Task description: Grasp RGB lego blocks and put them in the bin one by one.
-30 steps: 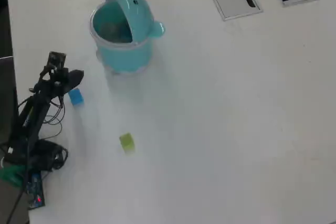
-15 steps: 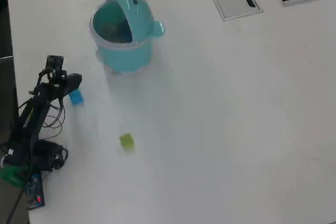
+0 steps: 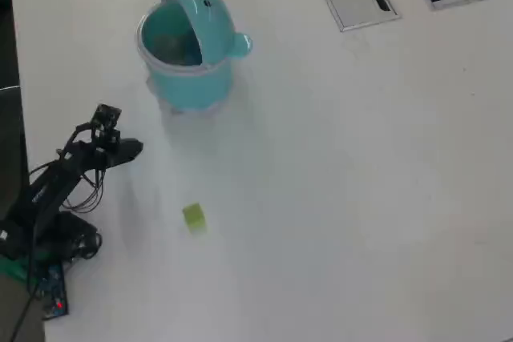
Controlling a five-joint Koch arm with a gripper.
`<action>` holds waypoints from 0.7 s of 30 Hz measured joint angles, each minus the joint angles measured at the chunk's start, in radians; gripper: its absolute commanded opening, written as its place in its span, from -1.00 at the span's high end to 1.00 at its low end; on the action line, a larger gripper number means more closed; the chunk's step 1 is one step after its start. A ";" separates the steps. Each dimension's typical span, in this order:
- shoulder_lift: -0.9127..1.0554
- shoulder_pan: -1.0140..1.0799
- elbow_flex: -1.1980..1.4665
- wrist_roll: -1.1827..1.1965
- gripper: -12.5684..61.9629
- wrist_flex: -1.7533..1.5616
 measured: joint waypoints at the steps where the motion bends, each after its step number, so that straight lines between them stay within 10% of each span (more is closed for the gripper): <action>1: 0.009 0.025 0.000 0.002 -0.21 0.002; 21: 0.037 0.379 0.046 0.002 -0.20 0.031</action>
